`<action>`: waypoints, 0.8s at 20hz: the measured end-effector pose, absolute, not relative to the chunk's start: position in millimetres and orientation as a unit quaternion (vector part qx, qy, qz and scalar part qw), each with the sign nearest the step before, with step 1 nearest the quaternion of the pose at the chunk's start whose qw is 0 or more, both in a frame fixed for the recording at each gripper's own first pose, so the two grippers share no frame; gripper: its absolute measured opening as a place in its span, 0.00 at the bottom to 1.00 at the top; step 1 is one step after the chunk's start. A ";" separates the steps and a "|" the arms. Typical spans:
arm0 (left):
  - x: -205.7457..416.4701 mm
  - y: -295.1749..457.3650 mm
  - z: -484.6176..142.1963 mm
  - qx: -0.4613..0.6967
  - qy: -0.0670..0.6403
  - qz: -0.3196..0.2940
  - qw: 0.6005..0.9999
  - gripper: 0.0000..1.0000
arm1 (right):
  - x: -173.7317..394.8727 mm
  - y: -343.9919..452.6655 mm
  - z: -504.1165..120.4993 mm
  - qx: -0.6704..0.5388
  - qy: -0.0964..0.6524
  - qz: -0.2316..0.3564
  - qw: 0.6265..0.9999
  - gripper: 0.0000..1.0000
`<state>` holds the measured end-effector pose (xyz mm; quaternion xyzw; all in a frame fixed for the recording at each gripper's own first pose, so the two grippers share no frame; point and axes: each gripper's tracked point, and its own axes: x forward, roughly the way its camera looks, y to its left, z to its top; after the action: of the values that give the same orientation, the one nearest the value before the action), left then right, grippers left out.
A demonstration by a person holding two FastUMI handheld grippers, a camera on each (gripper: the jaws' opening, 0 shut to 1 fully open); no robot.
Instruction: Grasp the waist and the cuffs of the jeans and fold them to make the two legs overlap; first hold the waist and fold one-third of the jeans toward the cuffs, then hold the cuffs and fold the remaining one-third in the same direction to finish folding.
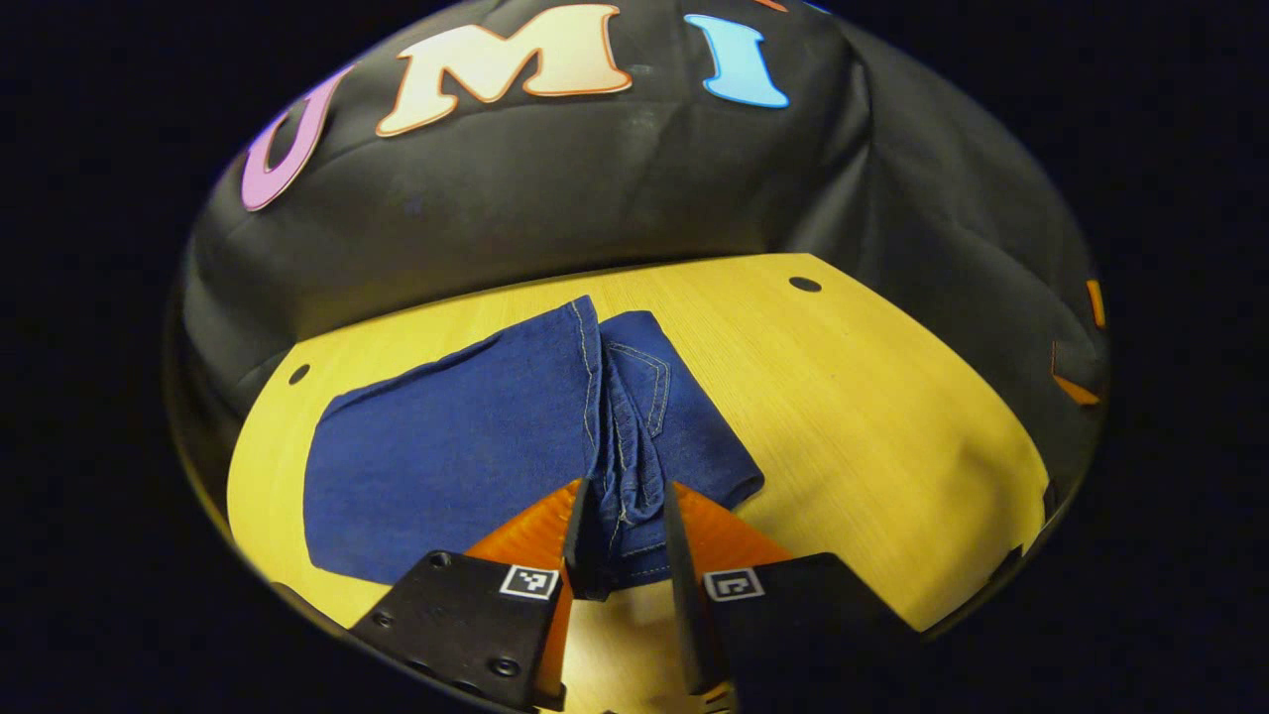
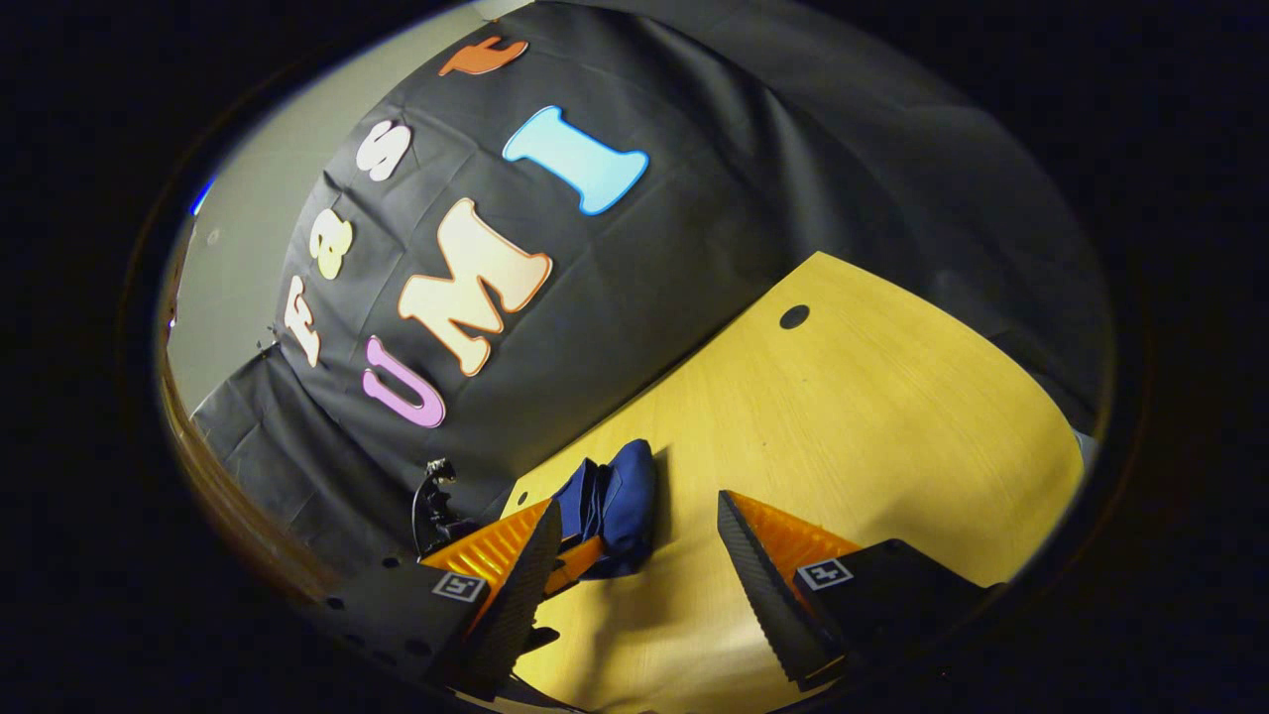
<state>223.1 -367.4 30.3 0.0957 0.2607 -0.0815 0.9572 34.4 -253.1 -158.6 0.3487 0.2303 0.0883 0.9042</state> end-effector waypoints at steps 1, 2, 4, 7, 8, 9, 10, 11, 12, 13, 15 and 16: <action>218.5 -371.4 32.0 0.076 0.263 -0.084 0.958 0.45 | 33.2 -245.8 -157.3 0.346 0.230 0.092 0.905 0.97; 207.5 -368.4 39.4 0.058 0.261 -0.084 0.960 0.63 | 33.3 -237.5 -156.1 0.340 0.229 0.093 0.907 0.97; 185.1 -354.0 57.0 0.039 0.253 -0.081 0.963 1.00 | 33.4 -218.8 -154.6 0.325 0.222 0.088 0.915 0.97; 154.9 -316.5 82.0 0.056 0.239 -0.064 0.967 0.95 | 29.3 -178.7 -153.2 0.307 0.219 0.090 0.922 0.97; 146.7 -306.5 90.2 0.062 0.231 -0.066 0.969 0.96 | 28.4 -162.1 -151.2 0.301 0.221 0.097 0.922 0.98; 137.3 -297.2 98.7 0.065 0.226 -0.067 0.970 0.96 | 22.3 -142.8 -150.4 0.291 0.226 0.108 0.923 0.98; 127.3 -286.4 107.1 0.066 0.219 -0.071 0.971 0.96 | 19.1 -124.6 -148.4 0.280 0.228 0.119 0.925 0.98; 119.7 -276.4 115.4 0.066 0.212 -0.073 0.972 0.95 | 16.8 -107.0 -143.4 0.274 0.224 0.130 0.926 0.98; 114.4 -265.5 121.0 0.066 0.205 -0.074 0.974 0.95 | 15.8 -90.7 -137.9 0.276 0.218 0.136 0.926 0.98; 107.1 -254.6 126.5 0.068 0.202 -0.074 0.974 0.95 | 14.2 -75.7 -133.2 0.284 0.212 0.137 0.925 0.98; 93.9 -235.8 133.8 0.069 0.199 -0.077 0.975 0.96 | 9.1 -49.6 -124.8 0.299 0.197 0.136 0.924 0.98; 89.1 -229.8 136.2 0.064 0.198 -0.081 0.975 0.95 | 7.1 -42.3 -124.2 0.296 0.191 0.131 0.927 0.98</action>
<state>89.1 -229.8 136.2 0.0640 0.1978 -0.0815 0.9748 7.1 -42.3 -124.2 0.2965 0.1906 0.1309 0.9266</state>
